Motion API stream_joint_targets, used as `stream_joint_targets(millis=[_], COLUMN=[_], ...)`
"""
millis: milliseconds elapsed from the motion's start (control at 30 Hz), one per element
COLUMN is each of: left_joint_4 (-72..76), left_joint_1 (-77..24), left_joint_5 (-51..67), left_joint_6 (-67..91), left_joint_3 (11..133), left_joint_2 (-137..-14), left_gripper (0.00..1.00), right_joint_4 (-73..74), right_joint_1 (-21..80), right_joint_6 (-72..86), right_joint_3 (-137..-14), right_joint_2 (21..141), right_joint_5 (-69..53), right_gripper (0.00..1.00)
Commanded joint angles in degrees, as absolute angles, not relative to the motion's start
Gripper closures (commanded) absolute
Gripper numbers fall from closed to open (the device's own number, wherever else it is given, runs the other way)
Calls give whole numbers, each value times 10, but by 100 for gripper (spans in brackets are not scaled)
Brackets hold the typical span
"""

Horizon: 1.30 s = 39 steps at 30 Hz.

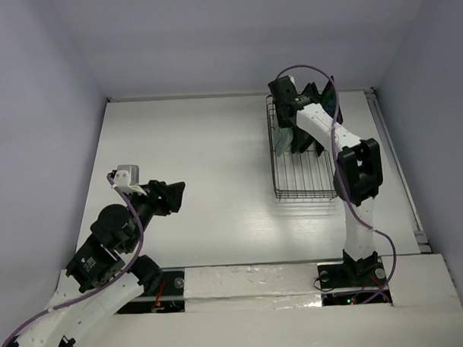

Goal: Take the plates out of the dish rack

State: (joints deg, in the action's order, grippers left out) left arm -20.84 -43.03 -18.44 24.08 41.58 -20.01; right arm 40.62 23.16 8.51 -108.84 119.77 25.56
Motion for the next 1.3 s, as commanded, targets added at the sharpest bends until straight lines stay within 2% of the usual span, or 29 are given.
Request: stream_joint_targets(millis=[0, 133, 300, 800, 900, 1067, 1267], left_joint_4=[-182, -182, -181, -180, -179, -182, -183], left_joint_1=[-429, -429, -429, -429, -429, -429, -429], left_joint_5=[-183, -183, -179, -178, -178, -183, -190], left_joint_6=[236, 235, 233, 233, 233, 235, 238], left_joint_3=[410, 411, 410, 410, 410, 410, 410], left_joint_2=[-194, -195, -195, -191, -189, -185, -176], left_gripper=[41, 41, 41, 40, 40, 40, 40], right_joint_4=[415, 410, 402, 396, 375, 302, 190], right_joint_1=[236, 236, 236, 258, 258, 296, 375], right_joint_6=[73, 59, 34, 27, 62, 142, 260], right_joint_3=[-1126, -1125, -1129, -1170, -1144, -1072, -1073], right_joint_2=[1193, 1167, 1123, 1022, 970, 898, 943], right_joint_5=[287, 312, 334, 401, 361, 227, 141], right_gripper=[78, 83, 100, 100, 100, 100, 100])
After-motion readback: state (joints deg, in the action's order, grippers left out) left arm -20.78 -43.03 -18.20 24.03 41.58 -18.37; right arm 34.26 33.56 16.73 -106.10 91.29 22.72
